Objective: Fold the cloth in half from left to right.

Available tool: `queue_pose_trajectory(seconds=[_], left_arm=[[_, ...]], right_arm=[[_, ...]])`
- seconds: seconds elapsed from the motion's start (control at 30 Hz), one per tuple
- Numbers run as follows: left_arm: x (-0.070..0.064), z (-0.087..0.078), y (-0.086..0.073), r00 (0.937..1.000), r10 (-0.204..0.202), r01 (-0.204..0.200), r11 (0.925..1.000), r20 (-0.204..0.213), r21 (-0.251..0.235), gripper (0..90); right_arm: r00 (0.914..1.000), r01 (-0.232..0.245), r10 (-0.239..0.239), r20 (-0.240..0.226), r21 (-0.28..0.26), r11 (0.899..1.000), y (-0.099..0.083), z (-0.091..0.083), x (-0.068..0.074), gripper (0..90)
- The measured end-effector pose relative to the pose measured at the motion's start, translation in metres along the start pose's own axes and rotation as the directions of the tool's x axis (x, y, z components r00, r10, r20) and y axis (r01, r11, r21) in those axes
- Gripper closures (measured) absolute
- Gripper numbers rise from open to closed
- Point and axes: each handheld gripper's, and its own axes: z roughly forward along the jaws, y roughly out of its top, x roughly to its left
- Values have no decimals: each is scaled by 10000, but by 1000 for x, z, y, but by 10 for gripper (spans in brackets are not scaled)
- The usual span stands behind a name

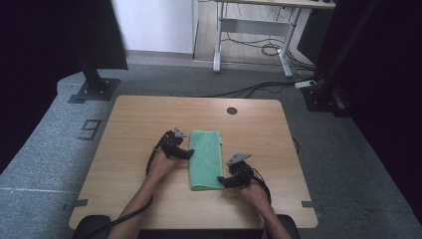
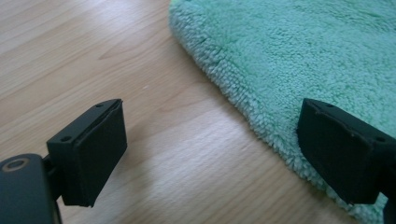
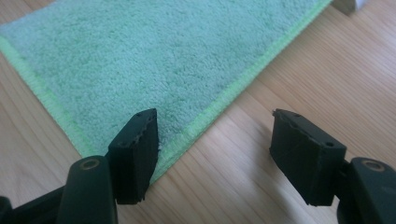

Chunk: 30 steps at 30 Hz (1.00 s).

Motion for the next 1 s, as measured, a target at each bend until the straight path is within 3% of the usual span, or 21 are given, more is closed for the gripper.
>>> queue_pose_trajectory(seconds=[0.17,0.47,0.57,1.0], left_arm=[[7,-2,-4,9998,-204,204,9998,33,-35,92],[7,-5,-5,9991,-356,361,9991,226,-212,125],[7,-13,-6,9974,-570,591,9971,438,-486,130],[4,-52,-23,9971,-371,416,9968,668,-681,100]], right_arm=[[9999,102,-102,101,-43,9999,6,6,9,294],[9999,-5,5,163,-15,10000,7,6,9,281],[9998,-57,59,170,-146,9999,8,3,8,270],[9984,-442,458,318,-500,9978,4,-16,-11,196]])
